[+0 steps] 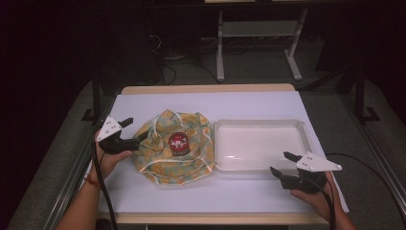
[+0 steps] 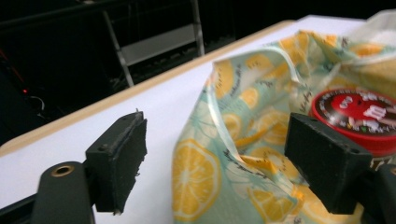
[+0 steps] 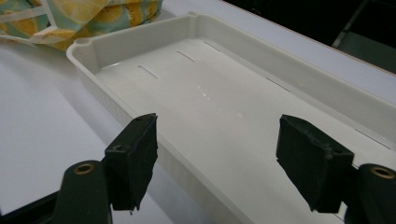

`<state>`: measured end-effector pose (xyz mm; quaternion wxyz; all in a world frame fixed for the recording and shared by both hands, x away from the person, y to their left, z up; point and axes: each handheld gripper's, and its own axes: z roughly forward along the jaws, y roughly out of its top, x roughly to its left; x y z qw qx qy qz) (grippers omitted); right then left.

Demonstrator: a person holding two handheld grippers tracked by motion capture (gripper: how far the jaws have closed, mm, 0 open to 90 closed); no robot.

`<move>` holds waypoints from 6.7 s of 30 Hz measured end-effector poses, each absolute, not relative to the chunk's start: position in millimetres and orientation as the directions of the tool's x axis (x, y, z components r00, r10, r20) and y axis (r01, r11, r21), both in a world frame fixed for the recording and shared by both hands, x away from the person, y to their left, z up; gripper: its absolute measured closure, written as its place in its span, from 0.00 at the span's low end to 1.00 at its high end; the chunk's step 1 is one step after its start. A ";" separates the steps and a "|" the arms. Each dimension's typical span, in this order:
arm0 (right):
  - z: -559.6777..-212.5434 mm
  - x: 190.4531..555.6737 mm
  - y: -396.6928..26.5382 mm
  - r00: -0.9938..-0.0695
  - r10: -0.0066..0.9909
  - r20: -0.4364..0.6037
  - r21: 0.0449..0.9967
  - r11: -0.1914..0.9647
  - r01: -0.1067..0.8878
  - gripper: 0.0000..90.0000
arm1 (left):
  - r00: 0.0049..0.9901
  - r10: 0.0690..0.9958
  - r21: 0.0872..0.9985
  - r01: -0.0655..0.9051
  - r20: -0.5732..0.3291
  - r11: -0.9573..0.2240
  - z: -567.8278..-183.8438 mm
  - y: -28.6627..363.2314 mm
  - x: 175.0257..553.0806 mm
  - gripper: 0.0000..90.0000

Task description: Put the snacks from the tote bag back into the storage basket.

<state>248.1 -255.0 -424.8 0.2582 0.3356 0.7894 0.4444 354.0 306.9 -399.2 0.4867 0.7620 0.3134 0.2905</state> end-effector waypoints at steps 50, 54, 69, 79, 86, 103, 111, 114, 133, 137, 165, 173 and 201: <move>-426.2 246.6 -252.6 -0.636 0.764 -0.106 0.863 0.388 0.322 0.32 | 0.872 0.480 0.767 0.244 0.095 -0.594 -383.4 210.2 391.8 0.25; -426.2 246.4 -252.8 -0.636 0.764 -0.107 0.863 0.389 0.323 0.32 | 0.874 0.482 0.775 0.256 0.070 -0.578 -385.5 209.1 391.9 0.23; -426.2 246.7 -251.3 -0.643 0.757 -0.111 0.861 0.397 0.319 0.32 | 0.889 0.458 0.747 0.296 0.013 -0.595 -385.8 214.7 386.3 0.18; -426.7 247.1 -250.9 -0.648 0.753 -0.115 0.858 0.404 0.318 0.32 | 0.917 0.398 0.691 0.272 0.025 -0.670 -395.7 201.6 382.4 0.18; -426.0 246.6 -250.8 -0.648 0.753 -0.115 0.860 0.402 0.315 0.32 | 0.908 0.416 0.647 0.291 0.044 -0.705 -406.4 197.2 386.8 0.18; -426.2 246.9 -250.8 -0.648 0.752 -0.119 0.859 0.405 0.313 0.32 | 0.921 0.385 0.625 0.267 0.059 -0.734 -406.0 194.2 387.8 0.26; -426.5 247.3 -251.0 -0.650 0.751 -0.119 0.858 0.408 0.314 0.32 | 0.919 0.386 0.610 0.260 0.083 -0.749 -404.1 192.0 386.0 0.27; -426.8 247.5 -251.0 -0.650 0.751 -0.117 0.857 0.407 0.316 0.32 | 0.919 0.385 0.606 0.259 0.085 -0.752 -403.7 191.9 386.0 0.27; -426.8 247.4 -251.0 -0.650 0.751 -0.115 0.857 0.406 0.318 0.32 | 0.915 0.389 0.576 0.261 0.109 -0.775 -399.0 183.9 385.3 0.26; -426.5 247.4 -251.2 -0.650 0.751 -0.116 0.857 0.406 0.317 0.32 | 0.909 0.401 0.582 0.266 0.114 -0.769 -396.8 184.7 384.9 0.27; -424.8 246.9 -251.3 -0.647 0.753 -0.117 0.861 0.402 0.312 0.32 | 0.867 0.483 0.678 0.283 0.122 -0.678 -362.1 202.0 378.6 0.27; -423.9 246.5 -252.6 -0.643 0.757 -0.116 0.865 0.395 0.309 0.32 | 0.866 0.485 0.692 0.277 0.120 -0.667 -354.6 200.5 377.7 0.27; -423.9 247.4 -252.2 -0.640 0.761 -0.109 0.867 0.387 0.313 0.32 | 0.901 0.413 0.692 0.214 0.132 -0.690 -330.6 160.3 377.9 0.27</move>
